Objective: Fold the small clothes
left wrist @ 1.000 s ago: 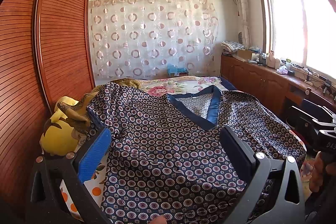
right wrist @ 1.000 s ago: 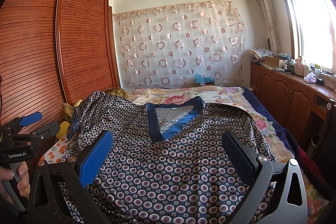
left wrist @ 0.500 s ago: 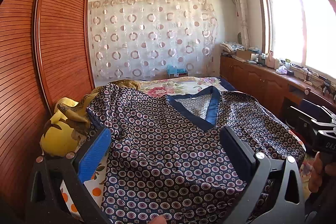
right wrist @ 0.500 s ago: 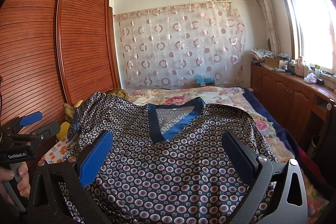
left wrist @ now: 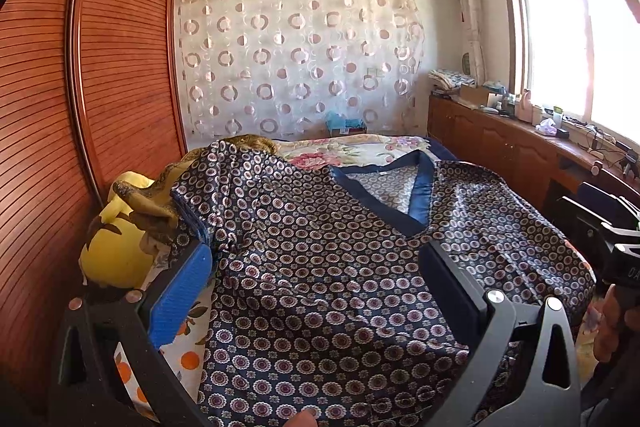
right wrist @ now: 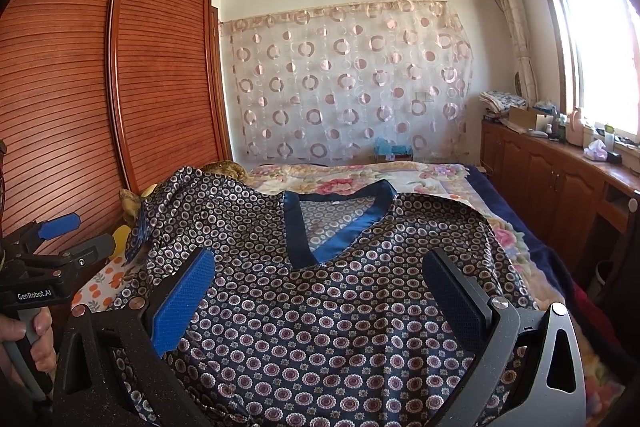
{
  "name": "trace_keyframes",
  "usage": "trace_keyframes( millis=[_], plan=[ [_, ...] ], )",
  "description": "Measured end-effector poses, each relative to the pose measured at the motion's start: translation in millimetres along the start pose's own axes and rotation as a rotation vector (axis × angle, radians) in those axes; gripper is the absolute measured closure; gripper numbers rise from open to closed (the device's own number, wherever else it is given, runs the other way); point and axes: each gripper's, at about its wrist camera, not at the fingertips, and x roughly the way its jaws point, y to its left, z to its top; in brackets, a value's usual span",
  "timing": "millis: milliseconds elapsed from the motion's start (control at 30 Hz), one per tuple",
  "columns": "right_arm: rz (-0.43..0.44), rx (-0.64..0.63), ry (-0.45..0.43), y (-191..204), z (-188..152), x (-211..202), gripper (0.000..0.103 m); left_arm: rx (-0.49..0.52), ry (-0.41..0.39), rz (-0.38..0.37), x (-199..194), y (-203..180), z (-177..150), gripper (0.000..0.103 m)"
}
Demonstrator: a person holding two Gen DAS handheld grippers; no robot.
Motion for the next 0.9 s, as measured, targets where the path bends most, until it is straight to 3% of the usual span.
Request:
trace_keyframes(
  millis=[300, 500, 833, 900],
  plan=[
    [0.060, -0.052, 0.027, 14.4, 0.1, 54.3, 0.000, -0.025, 0.056, 0.072, 32.9, 43.1, -18.0, 0.000],
    [0.129, -0.079, 0.091, 24.4, 2.2, 98.1, 0.000, -0.038, 0.098, 0.121, 53.5, 74.6, -26.7, 0.000],
    [0.253, -0.102, 0.245, 38.7, 18.1, 159.0, 0.000, -0.065, 0.179, 0.092, 94.0, 122.9, -29.3, 0.000],
    [0.278, -0.113, 0.271, 42.0, 21.4, 169.4, 0.000, -0.062, 0.193, 0.078, 101.6, 127.4, -28.0, 0.004]
  ],
)
